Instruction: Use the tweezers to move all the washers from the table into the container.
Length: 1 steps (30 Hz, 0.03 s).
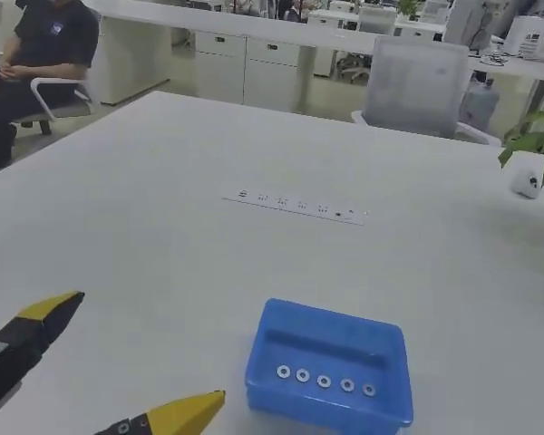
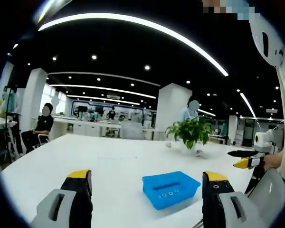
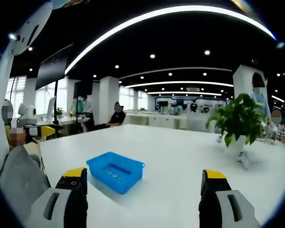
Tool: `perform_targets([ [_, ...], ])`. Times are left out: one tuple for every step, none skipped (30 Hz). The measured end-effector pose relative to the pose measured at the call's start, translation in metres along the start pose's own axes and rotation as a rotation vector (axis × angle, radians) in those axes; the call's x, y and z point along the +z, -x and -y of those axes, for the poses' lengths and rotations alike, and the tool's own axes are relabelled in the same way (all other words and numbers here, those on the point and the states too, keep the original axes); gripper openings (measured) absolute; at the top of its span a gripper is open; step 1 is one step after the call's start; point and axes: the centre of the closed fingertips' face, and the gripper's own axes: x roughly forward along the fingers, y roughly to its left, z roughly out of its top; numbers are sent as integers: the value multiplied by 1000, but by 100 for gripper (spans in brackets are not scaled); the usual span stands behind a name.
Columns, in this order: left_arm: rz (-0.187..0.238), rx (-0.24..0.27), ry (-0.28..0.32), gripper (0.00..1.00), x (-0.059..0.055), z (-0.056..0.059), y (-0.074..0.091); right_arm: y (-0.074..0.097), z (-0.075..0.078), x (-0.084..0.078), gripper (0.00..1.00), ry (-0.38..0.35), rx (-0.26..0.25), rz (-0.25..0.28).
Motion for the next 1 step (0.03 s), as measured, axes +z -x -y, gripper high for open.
perform_targets([
  [4,0,7,99,0,-1,1,0,1,0,99,-7,-2,0],
])
